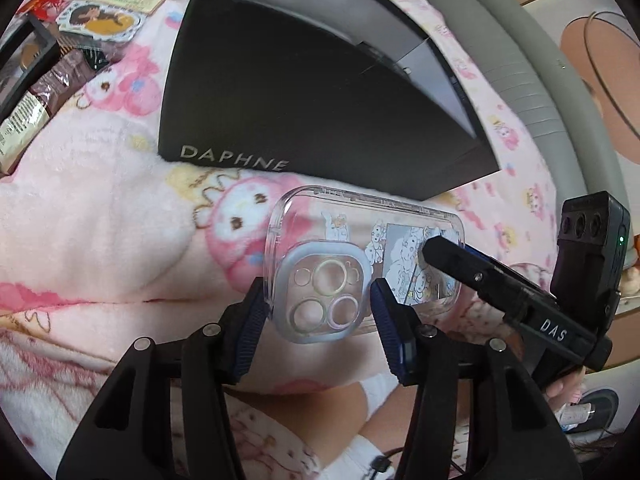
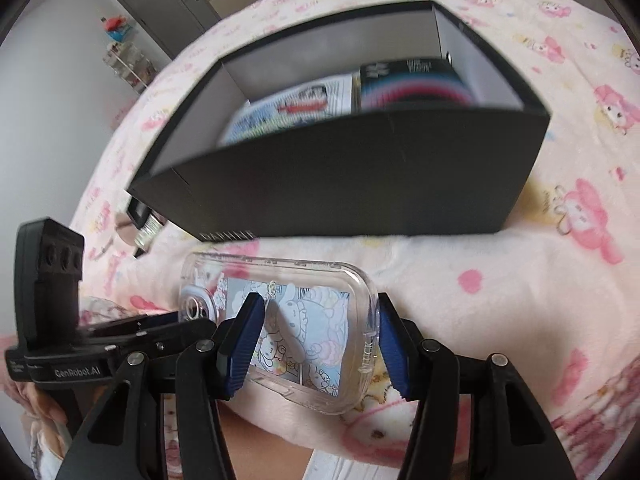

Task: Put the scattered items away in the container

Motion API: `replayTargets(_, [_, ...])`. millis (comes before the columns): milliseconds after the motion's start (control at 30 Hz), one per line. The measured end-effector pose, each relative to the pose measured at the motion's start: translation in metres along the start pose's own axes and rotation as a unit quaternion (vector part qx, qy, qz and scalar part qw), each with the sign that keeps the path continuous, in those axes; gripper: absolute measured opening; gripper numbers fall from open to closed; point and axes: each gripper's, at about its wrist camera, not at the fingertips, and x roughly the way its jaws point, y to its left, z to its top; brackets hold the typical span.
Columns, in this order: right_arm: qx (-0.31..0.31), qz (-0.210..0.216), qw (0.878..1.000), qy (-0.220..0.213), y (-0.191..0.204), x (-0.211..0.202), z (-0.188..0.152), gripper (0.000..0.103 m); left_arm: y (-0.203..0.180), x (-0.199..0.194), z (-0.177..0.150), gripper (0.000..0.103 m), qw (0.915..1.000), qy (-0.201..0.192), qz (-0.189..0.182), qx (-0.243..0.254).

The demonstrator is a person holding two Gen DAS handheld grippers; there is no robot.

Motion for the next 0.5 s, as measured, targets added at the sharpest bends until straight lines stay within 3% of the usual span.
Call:
replayTargets(233, [-0.014, 0.017, 0.999, -0.030, 0.013, -0.032, 0.012, 0.052, -0.030, -0.038, 0.006, 0.052, 0.9983, -0.052, 0.008, 0.024])
replayTargets(500, [-0.023, 0.046, 0.996, -0.072, 0.024, -0.066, 0.046, 0.052, -0.058, -0.091, 0.040, 0.052, 0.9940, -0.101, 0.008, 0.041])
